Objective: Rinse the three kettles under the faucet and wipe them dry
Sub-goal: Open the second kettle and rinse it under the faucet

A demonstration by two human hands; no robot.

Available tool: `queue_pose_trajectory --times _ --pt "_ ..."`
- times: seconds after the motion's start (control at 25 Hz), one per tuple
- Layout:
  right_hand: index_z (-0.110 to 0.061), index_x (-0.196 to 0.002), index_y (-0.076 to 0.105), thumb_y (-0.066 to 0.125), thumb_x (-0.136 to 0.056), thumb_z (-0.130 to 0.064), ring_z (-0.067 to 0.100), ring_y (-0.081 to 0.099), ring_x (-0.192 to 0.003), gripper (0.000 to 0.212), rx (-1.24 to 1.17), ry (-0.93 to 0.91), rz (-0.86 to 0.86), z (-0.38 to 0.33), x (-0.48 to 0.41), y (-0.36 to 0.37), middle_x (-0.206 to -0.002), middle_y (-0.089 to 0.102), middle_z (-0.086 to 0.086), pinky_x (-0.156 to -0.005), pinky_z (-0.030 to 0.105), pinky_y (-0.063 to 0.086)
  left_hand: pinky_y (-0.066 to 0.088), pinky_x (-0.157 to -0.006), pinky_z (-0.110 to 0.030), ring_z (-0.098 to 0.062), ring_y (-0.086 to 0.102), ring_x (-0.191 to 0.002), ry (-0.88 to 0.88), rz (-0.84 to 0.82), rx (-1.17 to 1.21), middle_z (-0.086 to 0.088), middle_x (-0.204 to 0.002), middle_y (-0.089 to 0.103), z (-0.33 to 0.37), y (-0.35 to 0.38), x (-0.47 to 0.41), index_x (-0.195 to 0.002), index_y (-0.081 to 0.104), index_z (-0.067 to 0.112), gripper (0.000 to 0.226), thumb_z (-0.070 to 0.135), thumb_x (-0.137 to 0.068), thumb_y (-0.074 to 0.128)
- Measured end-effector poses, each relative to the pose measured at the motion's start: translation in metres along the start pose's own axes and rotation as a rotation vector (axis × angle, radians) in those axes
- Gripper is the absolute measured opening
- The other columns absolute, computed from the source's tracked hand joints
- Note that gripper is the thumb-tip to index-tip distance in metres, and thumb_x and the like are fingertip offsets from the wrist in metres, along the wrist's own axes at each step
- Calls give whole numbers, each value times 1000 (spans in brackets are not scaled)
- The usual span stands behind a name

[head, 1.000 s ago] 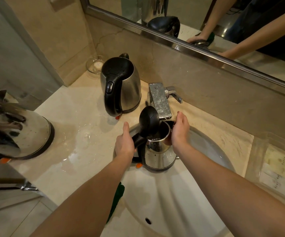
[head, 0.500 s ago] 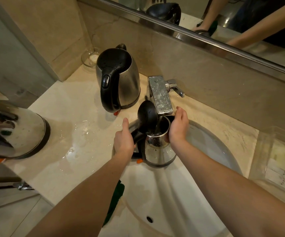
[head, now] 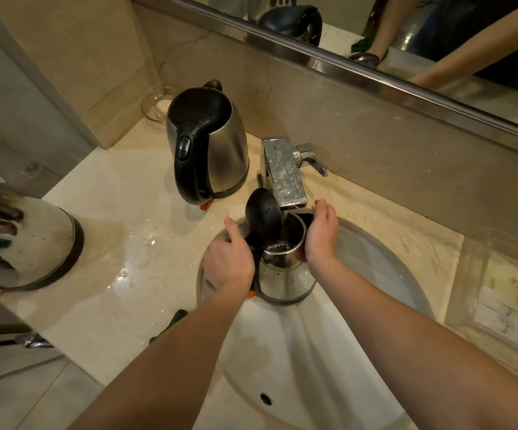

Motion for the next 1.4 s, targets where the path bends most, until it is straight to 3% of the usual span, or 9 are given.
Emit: queue_pose_trajectory --times 0.16,0.36,0.6,0.84,1.08,1.4 --pt "-14 -107 57 34 -104 -37 13 50 -85 32 111 -113 -25 -6 -12 -25 -90 55 -4 -69 23 39 46 -75 -38 -25 60 -74 2 17 17 -5 -65 56 -2 2 -2 -60 55 15 68 56 -101 20" --pt "-16 -121 60 35 -102 -43 21 56 -107 42 496 -402 20 -8 -46 -78 -114 64 1 -93 39 45 45 -78 -40 -27 57 -76 -31 32 34 -4 -64 52 3 -2 -1 -59 51 17 65 53 -103 20" --pt "-20 -146 39 26 -102 -50 25 34 -140 55 1138 -638 -224 5 -82 -123 -149 44 6 -113 39 26 45 -78 -40 -27 58 -76 -47 38 40 -5 -65 52 7 -2 -1 -60 50 16 63 51 -103 20" --pt "-19 -148 33 15 -97 -55 28 28 -141 65 1305 -722 -250 18 -93 -127 -151 36 10 -117 41 20 43 -78 -40 -23 52 -69 -52 59 45 -6 -65 52 8 1 2 -61 50 13 63 50 -103 22" --pt "-22 -148 29 12 -95 -61 33 21 -143 68 1468 -738 -260 15 -103 -119 -155 28 11 -119 43 17 46 -82 -41 -25 56 -73 -90 51 55 -6 -68 54 8 3 1 -65 53 15 62 52 -103 21" --pt "-17 -151 28 13 -95 -64 29 19 -144 75 1446 -760 -320 14 -103 -120 -156 28 10 -121 44 16 48 -82 -43 -21 54 -67 -125 43 62 -7 -66 53 11 1 4 -65 51 13 64 54 -102 19"
Point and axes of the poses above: each hand's wrist, its own x-axis away from the middle knuckle, its own y-axis out of the palm, z = x × y, the point moved 1 cm from there along -x, towards the middle knuckle
